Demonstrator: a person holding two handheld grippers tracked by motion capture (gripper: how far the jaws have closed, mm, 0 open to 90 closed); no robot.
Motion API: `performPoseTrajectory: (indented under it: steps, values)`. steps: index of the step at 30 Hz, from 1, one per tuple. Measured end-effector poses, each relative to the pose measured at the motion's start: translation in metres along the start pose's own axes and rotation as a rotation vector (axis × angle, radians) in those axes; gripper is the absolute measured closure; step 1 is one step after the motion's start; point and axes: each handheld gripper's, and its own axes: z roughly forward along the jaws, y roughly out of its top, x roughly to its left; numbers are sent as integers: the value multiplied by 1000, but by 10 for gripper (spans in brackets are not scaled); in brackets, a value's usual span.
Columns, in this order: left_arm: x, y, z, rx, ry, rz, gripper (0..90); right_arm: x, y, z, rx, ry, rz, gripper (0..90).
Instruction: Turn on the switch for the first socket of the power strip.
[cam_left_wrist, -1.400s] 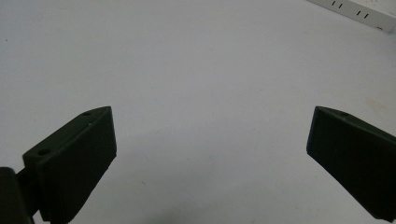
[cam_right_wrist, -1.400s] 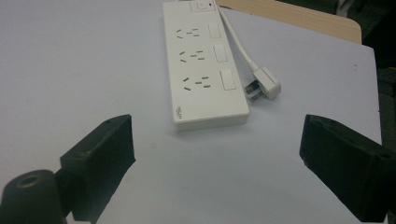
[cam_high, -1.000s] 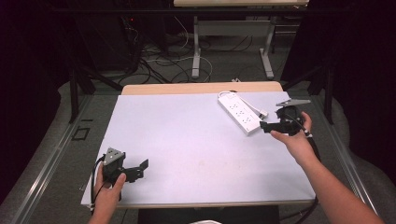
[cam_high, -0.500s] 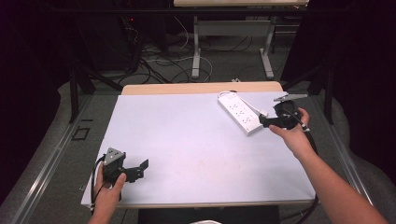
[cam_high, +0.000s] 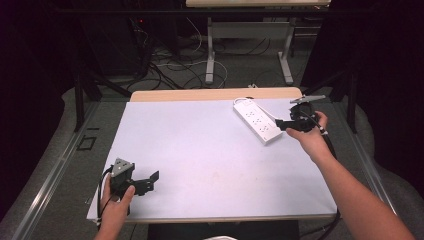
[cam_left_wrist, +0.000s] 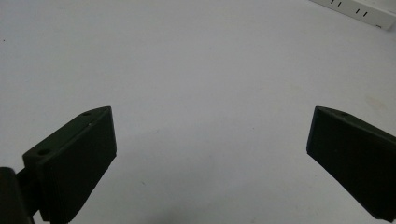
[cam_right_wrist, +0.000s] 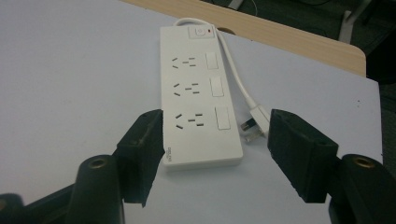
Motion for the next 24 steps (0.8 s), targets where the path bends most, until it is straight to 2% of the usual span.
performPoseTrajectory:
  steps: [12, 24]
  values:
    - [0, 0, 0, 1, -1, 0, 16, 1, 13, 17, 15, 13, 25, 460]
    - [2, -1, -1, 6, 3, -9, 16, 6, 25, 39, 19, 15, -38, 444]
